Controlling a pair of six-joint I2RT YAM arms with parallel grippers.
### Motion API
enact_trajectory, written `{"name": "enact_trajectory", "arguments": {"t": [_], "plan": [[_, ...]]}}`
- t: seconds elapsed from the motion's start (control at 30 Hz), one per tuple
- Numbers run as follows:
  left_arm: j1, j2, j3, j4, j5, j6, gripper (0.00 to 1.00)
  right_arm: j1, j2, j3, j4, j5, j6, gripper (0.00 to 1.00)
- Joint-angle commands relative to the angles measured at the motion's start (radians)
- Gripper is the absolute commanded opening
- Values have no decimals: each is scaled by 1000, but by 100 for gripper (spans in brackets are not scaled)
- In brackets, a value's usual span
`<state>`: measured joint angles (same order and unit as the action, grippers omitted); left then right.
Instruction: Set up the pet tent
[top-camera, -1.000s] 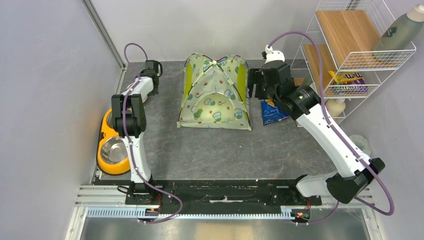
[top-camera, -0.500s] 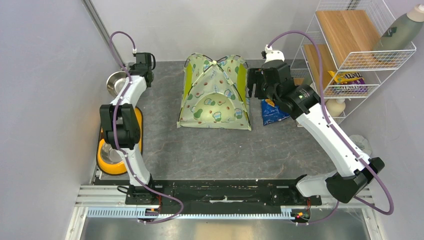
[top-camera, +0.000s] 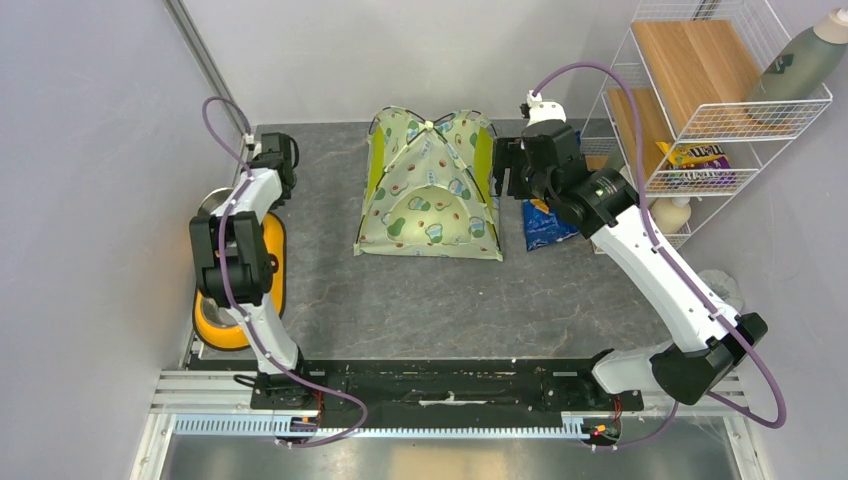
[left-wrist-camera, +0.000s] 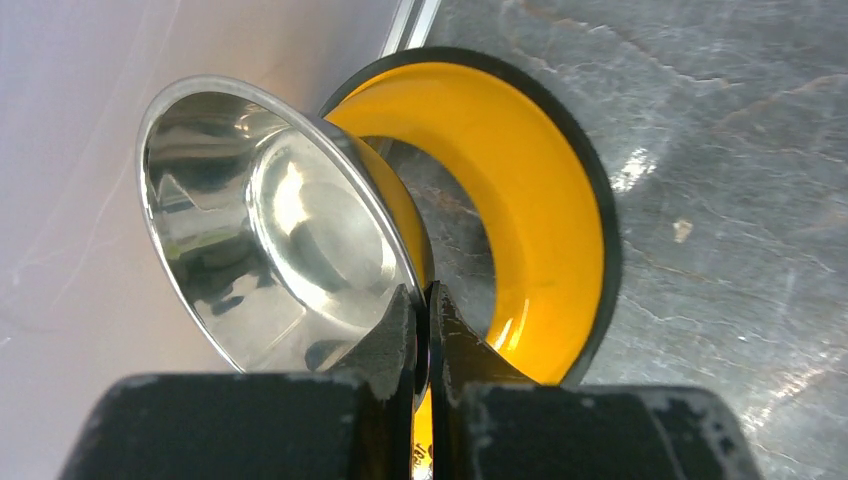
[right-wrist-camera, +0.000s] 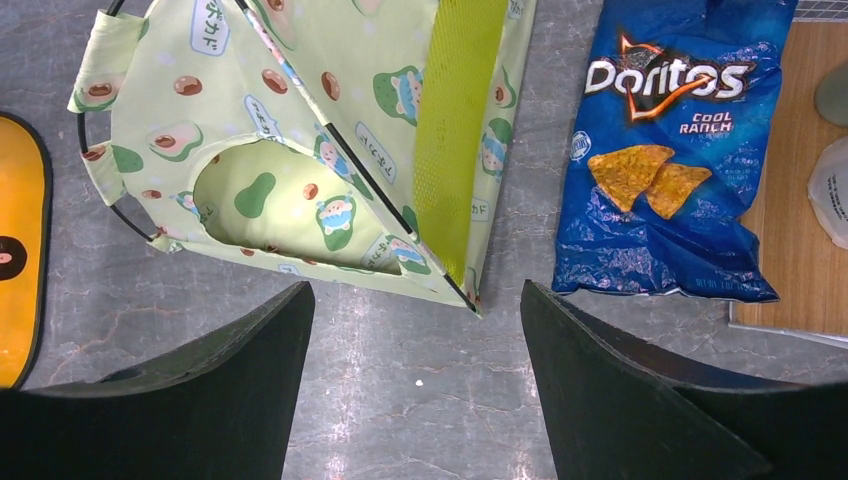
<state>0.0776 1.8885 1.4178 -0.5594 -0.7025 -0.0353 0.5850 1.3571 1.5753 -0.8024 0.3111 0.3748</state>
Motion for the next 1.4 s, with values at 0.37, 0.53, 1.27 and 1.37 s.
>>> {"name": "enact_trajectory", "arguments": {"t": [0.37,0.53,1.27,1.37], "plan": [[74,55,-14,-65,146,-141,9,-5,-2,18,19,-12,9,83],[74,66,-6,-85,138,-138,33,-6,-4,16,19,-14,10,83],[79,-107,-97,-43,404,-155,57,-5,-2,38,7,-43,-19,83],[79,-132,-92,-46,436,-149,62,-5,-11,28,8,-45,-14,83]]}}
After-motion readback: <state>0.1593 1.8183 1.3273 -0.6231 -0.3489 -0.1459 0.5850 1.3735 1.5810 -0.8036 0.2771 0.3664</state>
